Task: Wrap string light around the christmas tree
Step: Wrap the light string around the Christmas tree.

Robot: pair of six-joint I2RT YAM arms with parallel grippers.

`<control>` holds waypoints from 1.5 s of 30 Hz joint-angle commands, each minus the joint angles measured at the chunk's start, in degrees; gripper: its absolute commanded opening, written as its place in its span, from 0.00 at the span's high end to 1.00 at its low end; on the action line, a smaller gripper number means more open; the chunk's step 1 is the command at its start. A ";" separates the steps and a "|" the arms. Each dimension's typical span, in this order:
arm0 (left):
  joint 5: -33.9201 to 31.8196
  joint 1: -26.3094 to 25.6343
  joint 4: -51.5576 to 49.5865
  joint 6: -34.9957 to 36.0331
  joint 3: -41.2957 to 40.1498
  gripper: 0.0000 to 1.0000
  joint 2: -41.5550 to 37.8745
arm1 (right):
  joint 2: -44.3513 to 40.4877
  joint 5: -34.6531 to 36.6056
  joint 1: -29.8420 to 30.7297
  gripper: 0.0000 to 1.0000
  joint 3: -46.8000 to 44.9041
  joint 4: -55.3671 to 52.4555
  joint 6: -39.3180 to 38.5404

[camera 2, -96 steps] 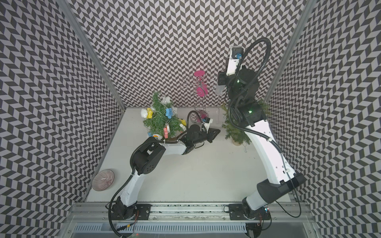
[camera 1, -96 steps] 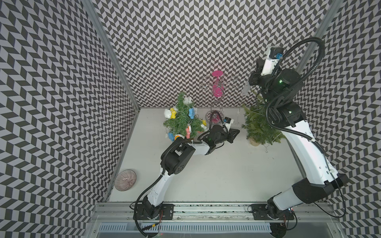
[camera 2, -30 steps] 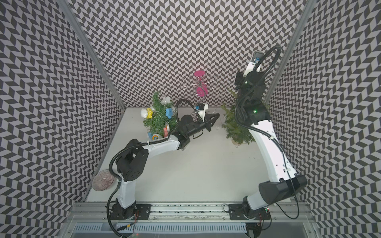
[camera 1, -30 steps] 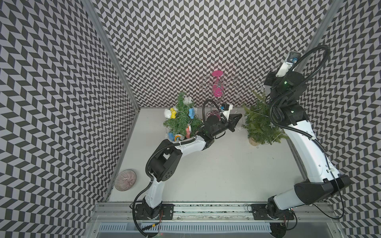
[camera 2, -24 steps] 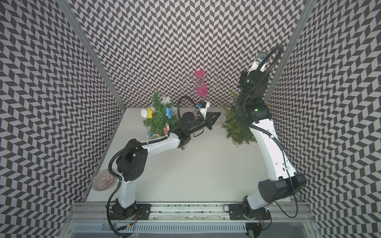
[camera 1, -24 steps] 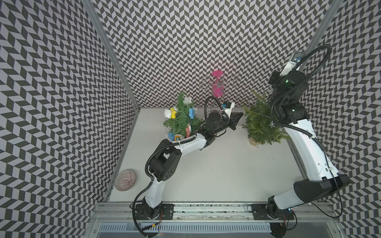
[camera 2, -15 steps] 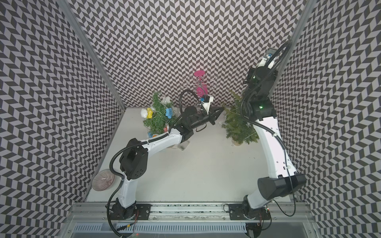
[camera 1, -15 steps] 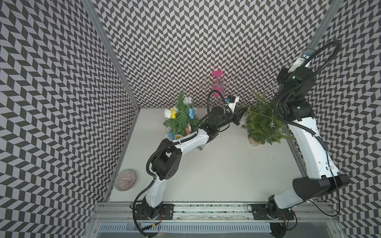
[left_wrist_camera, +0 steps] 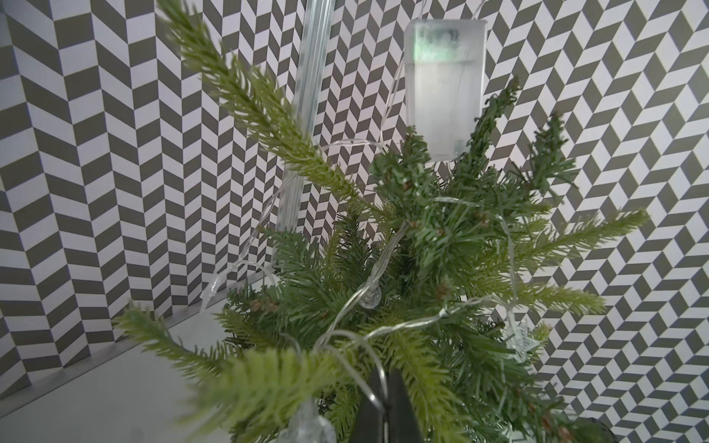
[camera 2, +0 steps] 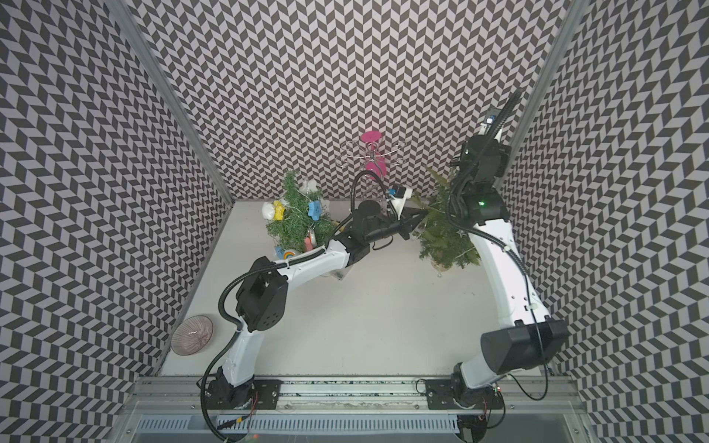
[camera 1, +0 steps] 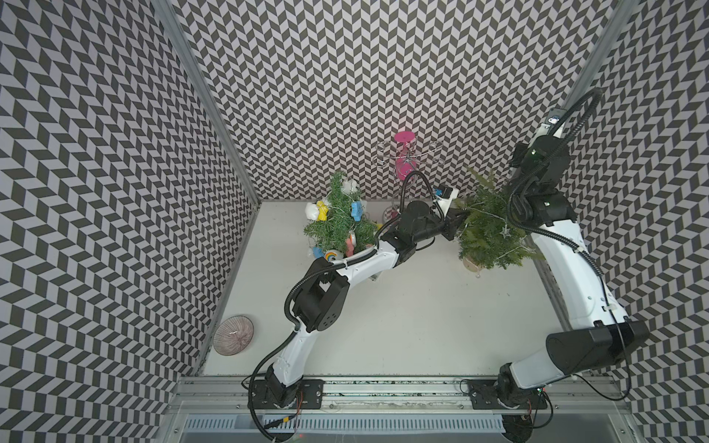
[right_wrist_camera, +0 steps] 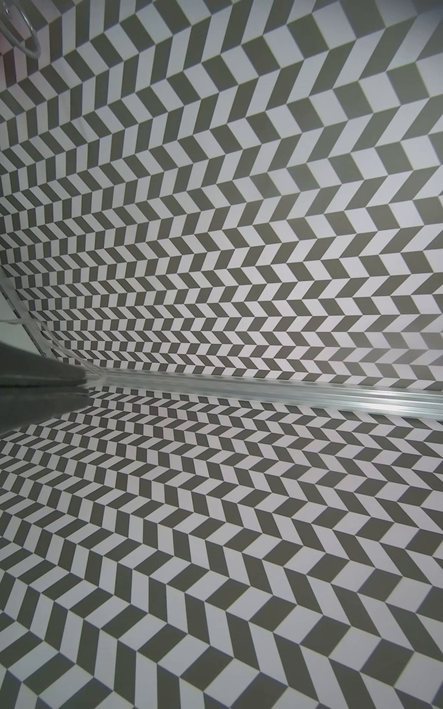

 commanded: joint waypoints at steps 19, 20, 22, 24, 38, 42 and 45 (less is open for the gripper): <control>-1.38 -1.82 -4.10 1.77 5.38 1.00 3.71 | -2.64 5.96 -1.75 1.00 -11.80 19.45 -19.24; -1.35 -1.78 -4.29 1.78 5.47 1.00 3.86 | -2.50 6.03 -1.64 1.00 -11.29 20.34 -20.51; -1.49 -1.69 -3.60 1.67 4.69 1.00 3.55 | -2.93 6.60 -1.66 1.00 -10.77 21.04 -21.15; -1.15 -1.59 -3.01 1.29 4.22 1.00 3.56 | -4.20 5.28 -1.89 1.00 -13.90 24.58 -22.78; -0.99 -1.49 -2.42 0.70 3.67 1.00 3.87 | -3.09 4.97 -3.03 1.00 -14.10 33.27 -30.17; -0.72 -1.08 -1.49 0.10 3.07 1.00 4.11 | -4.93 3.87 -3.03 1.00 -17.57 40.48 -36.44; 0.11 -0.64 -1.06 -0.78 3.13 1.00 4.60 | -4.32 4.63 -3.52 1.00 -16.83 39.34 -37.52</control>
